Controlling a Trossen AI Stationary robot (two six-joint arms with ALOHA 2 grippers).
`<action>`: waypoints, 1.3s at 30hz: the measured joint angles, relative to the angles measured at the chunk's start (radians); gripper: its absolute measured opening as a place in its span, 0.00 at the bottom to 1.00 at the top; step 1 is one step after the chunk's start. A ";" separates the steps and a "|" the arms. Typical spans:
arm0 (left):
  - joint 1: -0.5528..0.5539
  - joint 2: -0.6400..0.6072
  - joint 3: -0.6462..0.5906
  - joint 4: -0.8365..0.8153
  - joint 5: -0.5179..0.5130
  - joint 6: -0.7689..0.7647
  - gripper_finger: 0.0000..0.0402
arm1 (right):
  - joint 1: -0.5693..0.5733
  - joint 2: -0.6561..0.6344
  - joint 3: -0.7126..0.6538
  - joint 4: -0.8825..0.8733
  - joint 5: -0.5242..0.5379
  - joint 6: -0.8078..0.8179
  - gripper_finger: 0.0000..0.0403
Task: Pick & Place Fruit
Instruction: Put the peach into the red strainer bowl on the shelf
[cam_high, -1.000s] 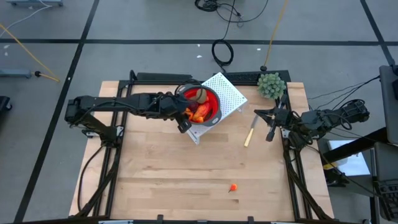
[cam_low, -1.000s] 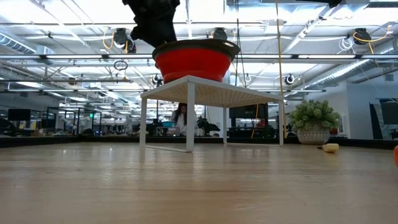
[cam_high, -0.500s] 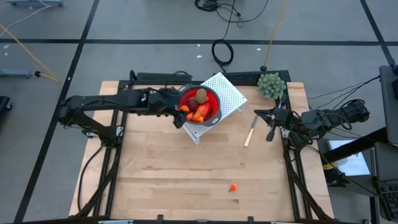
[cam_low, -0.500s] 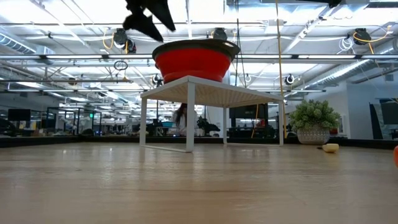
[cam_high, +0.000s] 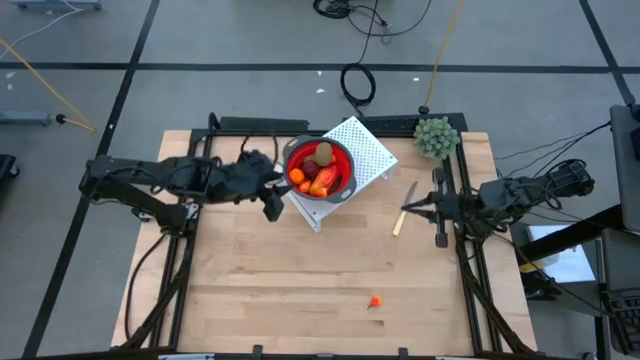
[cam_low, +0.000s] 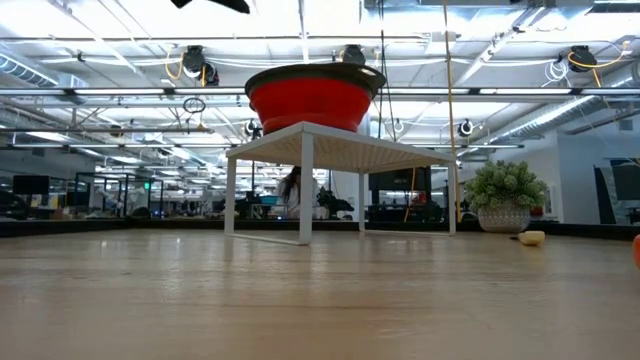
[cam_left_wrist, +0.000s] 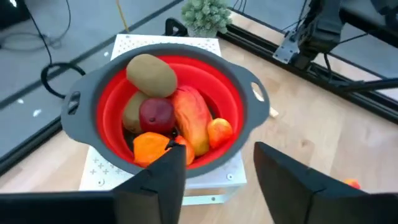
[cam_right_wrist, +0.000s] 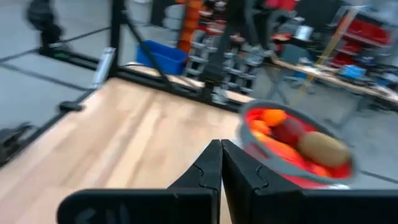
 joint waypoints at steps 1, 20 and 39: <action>-0.020 0.000 0.000 0.000 -0.015 0.003 0.44 | 0.000 0.007 0.000 0.000 -0.028 0.000 0.00; -0.316 0.033 -0.019 0.070 -0.200 -0.118 0.02 | 0.078 0.193 0.000 0.000 -0.311 0.000 0.00; -0.468 0.033 -0.360 0.485 -0.245 -0.138 0.01 | 0.299 0.530 0.000 0.190 -0.283 0.111 0.00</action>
